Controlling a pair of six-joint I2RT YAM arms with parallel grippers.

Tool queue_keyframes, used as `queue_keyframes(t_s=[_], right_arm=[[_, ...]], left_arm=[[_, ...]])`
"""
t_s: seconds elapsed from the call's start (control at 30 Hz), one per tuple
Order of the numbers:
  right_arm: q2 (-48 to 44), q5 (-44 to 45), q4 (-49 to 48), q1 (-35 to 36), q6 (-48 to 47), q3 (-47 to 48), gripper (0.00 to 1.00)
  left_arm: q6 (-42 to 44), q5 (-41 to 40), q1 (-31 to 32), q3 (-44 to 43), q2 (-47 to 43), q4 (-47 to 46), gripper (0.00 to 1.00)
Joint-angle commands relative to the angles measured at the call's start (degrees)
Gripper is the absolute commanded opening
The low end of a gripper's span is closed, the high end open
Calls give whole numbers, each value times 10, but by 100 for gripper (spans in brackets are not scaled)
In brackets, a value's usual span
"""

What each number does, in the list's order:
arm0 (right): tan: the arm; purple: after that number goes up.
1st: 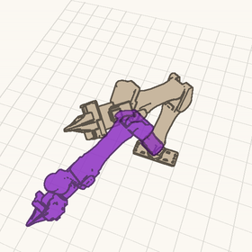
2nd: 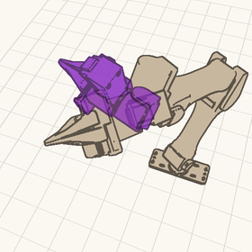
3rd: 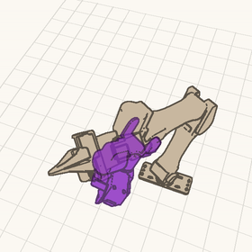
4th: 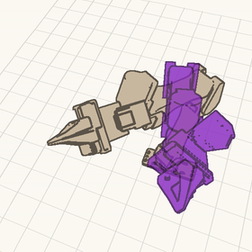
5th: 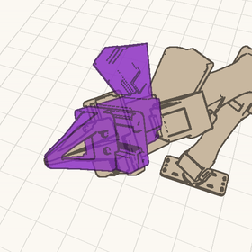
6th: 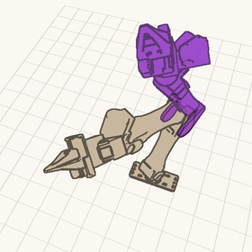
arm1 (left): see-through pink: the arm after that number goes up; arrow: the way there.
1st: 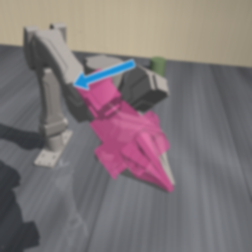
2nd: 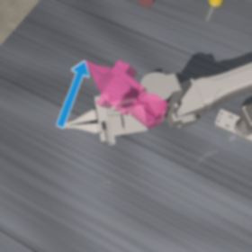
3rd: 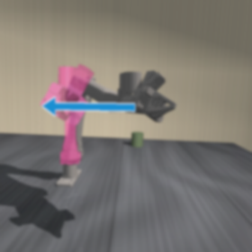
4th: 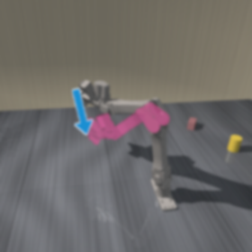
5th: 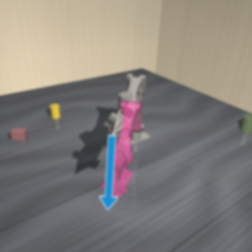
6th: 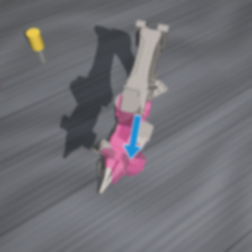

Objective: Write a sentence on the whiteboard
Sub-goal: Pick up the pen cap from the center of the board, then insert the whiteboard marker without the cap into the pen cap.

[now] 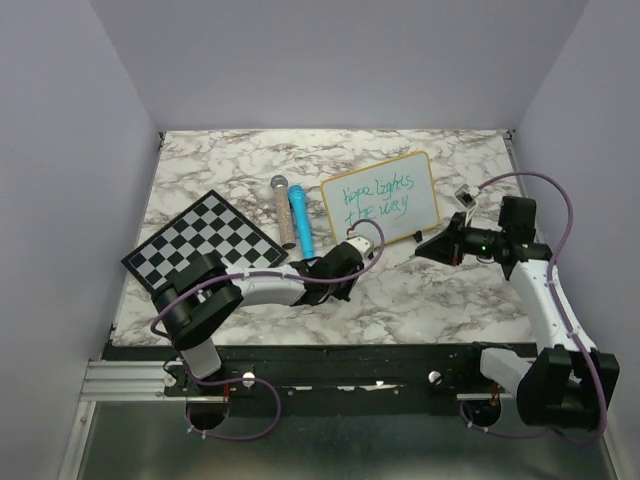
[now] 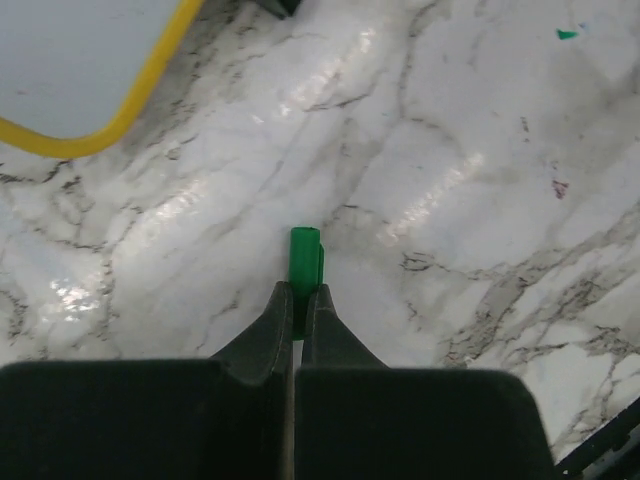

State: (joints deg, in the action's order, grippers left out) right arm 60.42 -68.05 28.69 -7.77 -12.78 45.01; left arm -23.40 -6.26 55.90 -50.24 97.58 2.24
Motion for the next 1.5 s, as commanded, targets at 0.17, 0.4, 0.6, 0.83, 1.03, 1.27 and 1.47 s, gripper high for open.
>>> queue_keyframes(t_s=[0.17, 0.4, 0.6, 0.83, 1.03, 1.27, 1.47], right_arm=[[118, 125, -154, 48, 188, -50, 0], [214, 174, -162, 48, 250, -54, 1], [273, 170, -163, 48, 261, -52, 1], [321, 137, -157, 58, 263, -35, 1], [347, 117, -161, 60, 268, -27, 1], [388, 87, -165, 60, 279, -8, 0], [405, 70, -165, 60, 283, -6, 1]], left_arm=[[76, -33, 86, 117, 55, -142, 0], [101, -61, 96, 110, 65, -145, 0], [110, -62, 99, 112, 68, -152, 0], [122, -55, 105, 104, 78, -150, 0], [131, -48, 106, 100, 81, -151, 0], [133, -44, 107, 99, 82, -150, 0], [134, -44, 107, 96, 84, -147, 0]])
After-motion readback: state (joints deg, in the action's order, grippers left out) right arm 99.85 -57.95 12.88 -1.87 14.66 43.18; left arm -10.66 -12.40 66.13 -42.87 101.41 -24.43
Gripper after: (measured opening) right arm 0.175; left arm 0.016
